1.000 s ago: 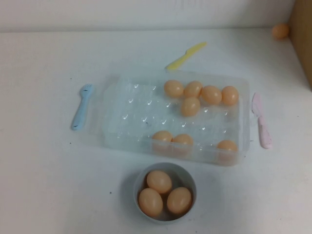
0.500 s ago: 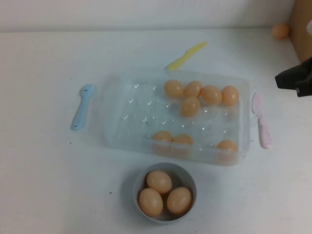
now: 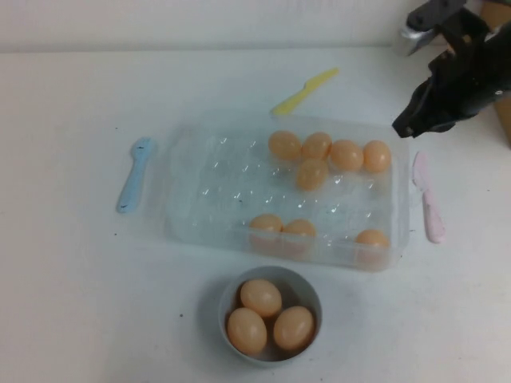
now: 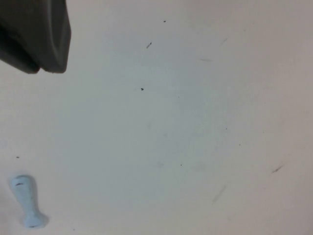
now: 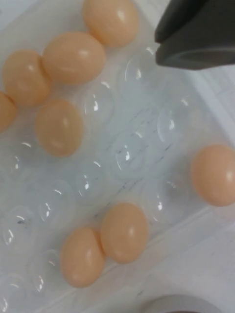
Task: Take an egg out of the egg box
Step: Pick up the egg from the plastic box
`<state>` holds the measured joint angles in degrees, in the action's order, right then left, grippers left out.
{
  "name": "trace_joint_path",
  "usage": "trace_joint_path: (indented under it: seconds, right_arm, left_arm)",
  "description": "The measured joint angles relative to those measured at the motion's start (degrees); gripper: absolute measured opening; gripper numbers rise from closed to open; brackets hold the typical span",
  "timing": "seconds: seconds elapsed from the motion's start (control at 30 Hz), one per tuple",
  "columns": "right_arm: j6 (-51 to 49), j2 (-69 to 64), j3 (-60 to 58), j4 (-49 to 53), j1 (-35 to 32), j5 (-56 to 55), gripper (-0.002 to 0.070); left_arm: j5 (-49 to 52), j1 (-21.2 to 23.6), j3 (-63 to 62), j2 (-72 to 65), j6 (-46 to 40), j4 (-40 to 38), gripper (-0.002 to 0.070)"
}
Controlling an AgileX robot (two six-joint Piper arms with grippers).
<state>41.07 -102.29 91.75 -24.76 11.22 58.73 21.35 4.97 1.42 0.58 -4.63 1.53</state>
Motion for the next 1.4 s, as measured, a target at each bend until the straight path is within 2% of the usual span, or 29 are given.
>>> trace_joint_path:
  seconds: [0.3, 0.4, 0.47, 0.67, 0.7, 0.77, 0.97, 1.17, 1.4]
  right_arm:
    - [-0.36, -9.3, 6.98, 7.62, 6.78, -2.0, -0.0016]
    - [-0.48, -12.0, 8.41, 8.93, 7.72, -3.4, 0.0019]
    - [-0.48, -13.79, 9.15, 9.04, 7.81, -3.94, 0.0095]
    - [-0.48, -16.72, 9.79, 9.16, 7.81, -8.29, 0.0463]
    - [-0.48, -16.98, 9.94, 9.16, 7.81, -9.63, 0.0505]
    - [-0.48, -17.66, 9.94, 9.16, 7.81, -12.41, 0.0543]
    - [-0.48, -19.47, 10.07, 9.16, 7.81, -18.49, 0.0524]
    - [-0.48, -21.57, 10.07, 9.16, 7.81, -19.27, 0.0489]
    - [-0.57, -23.4, 10.07, 9.16, 7.81, -20.17, 0.0482]
  left_arm:
    - [0.0, 0.0, 0.0, 0.0, 0.0, 0.0, -0.0004]
    - [0.0, 0.0, 0.0, 0.0, 0.0, 0.0, -0.0004]
    - [0.0, 0.0, 0.0, 0.0, 0.0, 0.0, -0.0004]
    - [0.0, 0.0, 0.0, 0.0, 0.0, 0.0, -0.0004]
    - [0.0, 0.0, 0.0, 0.0, 0.0, 0.0, -0.0004]
    - [0.0, 0.0, 0.0, 0.0, 0.0, 0.0, -0.0004]
    - [0.0, 0.0, 0.0, 0.0, 0.0, 0.0, -0.0004]
    - [0.0, 0.0, 0.0, 0.0, 0.0, 0.0, -0.0004]
    - [0.0, 0.0, 0.0, 0.0, 0.0, 0.0, -0.0004]
